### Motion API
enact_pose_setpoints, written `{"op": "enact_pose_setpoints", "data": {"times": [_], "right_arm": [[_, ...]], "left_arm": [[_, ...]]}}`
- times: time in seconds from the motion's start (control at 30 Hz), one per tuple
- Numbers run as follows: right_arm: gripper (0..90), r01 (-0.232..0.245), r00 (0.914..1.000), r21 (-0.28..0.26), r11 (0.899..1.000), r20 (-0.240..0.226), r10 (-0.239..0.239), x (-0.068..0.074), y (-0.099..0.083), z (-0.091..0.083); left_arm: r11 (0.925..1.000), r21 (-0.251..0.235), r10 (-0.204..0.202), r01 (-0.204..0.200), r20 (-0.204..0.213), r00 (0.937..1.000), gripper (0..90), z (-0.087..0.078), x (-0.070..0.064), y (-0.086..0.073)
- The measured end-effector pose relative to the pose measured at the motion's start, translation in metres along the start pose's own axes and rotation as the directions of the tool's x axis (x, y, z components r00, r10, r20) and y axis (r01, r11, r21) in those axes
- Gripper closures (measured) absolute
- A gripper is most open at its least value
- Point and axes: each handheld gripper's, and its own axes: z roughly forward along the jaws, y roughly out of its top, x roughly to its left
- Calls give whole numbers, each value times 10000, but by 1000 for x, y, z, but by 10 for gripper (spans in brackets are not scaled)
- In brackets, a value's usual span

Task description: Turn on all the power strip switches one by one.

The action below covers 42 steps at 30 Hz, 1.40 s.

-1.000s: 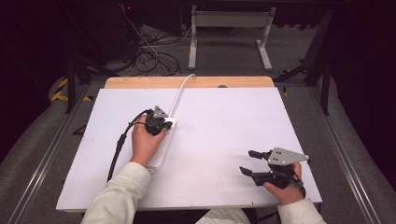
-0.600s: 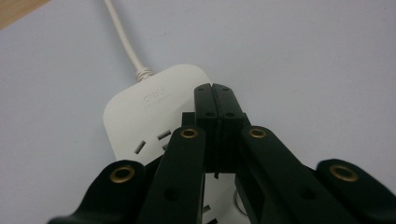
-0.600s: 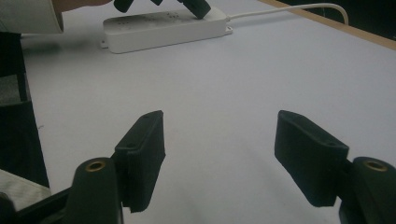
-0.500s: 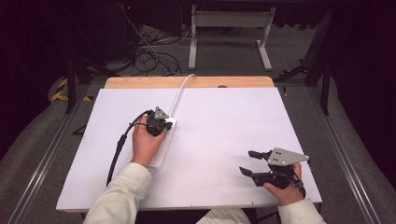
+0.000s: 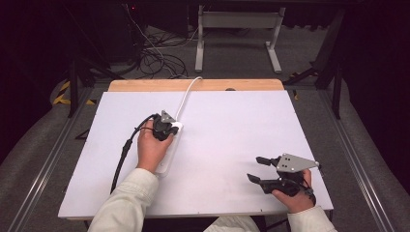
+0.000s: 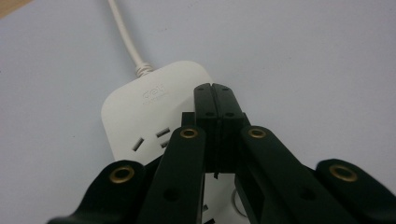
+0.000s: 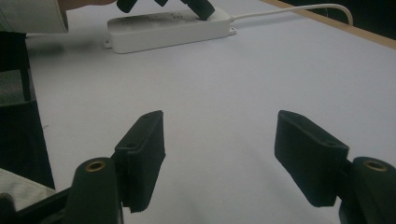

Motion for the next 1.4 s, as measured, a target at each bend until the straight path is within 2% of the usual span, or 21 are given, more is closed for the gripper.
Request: {"op": "enact_pose_setpoints", "data": {"times": [0.1,0.17,0.2,0.23,0.27,0.33,0.43,0.73,0.77,0.9,1.07,1.3,1.4], "right_arm": [[343,-17,10000,-19,10000,-35,17,1,0,0],[343,1,10000,-43,10000,-46,-1,1,0,0],[343,-9,10000,-40,10000,-41,9,1,0,-1],[343,-29,10000,-77,10000,-32,29,0,0,-1],[343,-60,10000,-86,9999,-23,59,-1,-1,-1],[343,-69,10000,-46,10000,28,69,-2,-1,-1],[343,-114,9999,-58,9999,35,114,-2,-1,-1],[343,-101,9999,-10,9999,79,101,-2,-1,0],[343,-91,9999,-16,10000,92,91,-1,-1,0],[343,-88,9999,-32,10000,106,88,-2,0,-1],[343,-95,9999,-68,9999,121,96,-1,0,-1],[340,-67,9998,-64,10000,160,68,-1,0,-2],[339,-62,9999,-76,10000,159,64,-1,0,-2]], "left_arm": [[9998,45,-194,193,107,9998,900,0,2,0],[9998,89,-150,149,77,9999,900,0,1,1],[9997,20,-245,244,227,9994,900,-2,3,1],[9987,29,-516,515,225,9984,900,-7,7,1],[9983,-42,-579,579,96,9983,900,-10,10,1],[9971,-367,-662,666,133,9977,900,-18,14,0],[9956,-749,-549,562,187,9983,900,-31,16,2],[9891,-1385,-424,505,603,9973,893,-56,10,4],[9886,-1442,-350,425,545,9979,852,-60,9,4],[9854,-1635,-352,469,739,9966,828,-70,6,5],[9763,-2127,-201,395,928,9955,735,-88,0,4],[9654,-2608,265,44,1145,9931,627,-113,-10,-4],[9581,-2864,377,-21,1188,9922,537,-122,-14,-10]]}}
